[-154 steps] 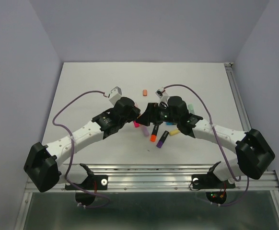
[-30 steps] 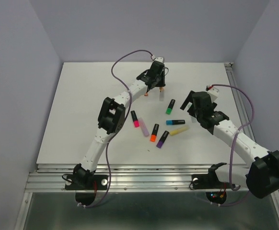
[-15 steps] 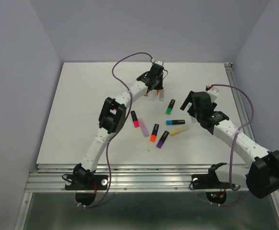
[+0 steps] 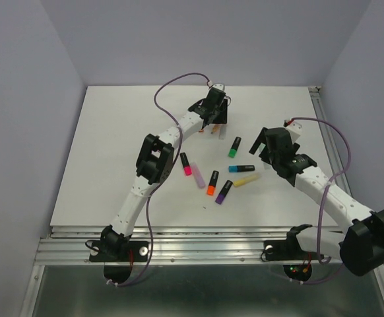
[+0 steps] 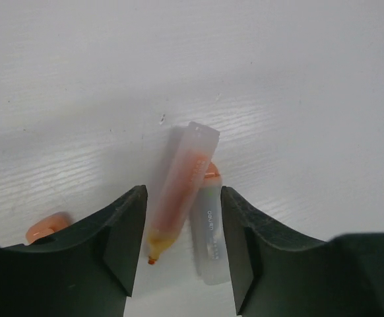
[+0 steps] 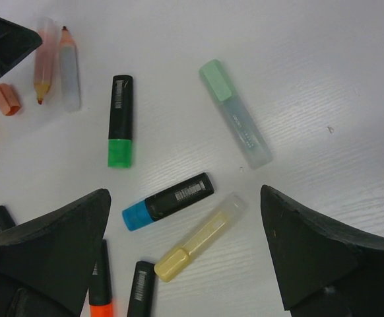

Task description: Open the pen caps

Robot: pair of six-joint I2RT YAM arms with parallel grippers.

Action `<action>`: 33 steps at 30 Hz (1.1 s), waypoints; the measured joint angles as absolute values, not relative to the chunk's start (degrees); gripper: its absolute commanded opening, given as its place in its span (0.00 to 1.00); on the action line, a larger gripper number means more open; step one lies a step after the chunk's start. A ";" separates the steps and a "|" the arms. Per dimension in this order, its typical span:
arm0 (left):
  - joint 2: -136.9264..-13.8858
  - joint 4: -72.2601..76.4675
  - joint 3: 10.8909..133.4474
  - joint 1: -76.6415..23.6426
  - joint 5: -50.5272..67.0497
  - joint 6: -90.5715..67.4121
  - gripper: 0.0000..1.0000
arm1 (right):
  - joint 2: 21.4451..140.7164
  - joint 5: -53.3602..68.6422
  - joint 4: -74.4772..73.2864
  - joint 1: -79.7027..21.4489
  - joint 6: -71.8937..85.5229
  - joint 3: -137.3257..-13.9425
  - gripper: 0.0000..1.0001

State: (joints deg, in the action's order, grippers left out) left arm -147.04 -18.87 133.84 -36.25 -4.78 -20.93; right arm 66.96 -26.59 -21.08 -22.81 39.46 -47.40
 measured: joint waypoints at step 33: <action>-91.72 -11.03 66.28 -35.57 -11.03 -34.89 0.93 | 54.63 -21.15 -21.02 -22.81 37.74 -40.10 1.00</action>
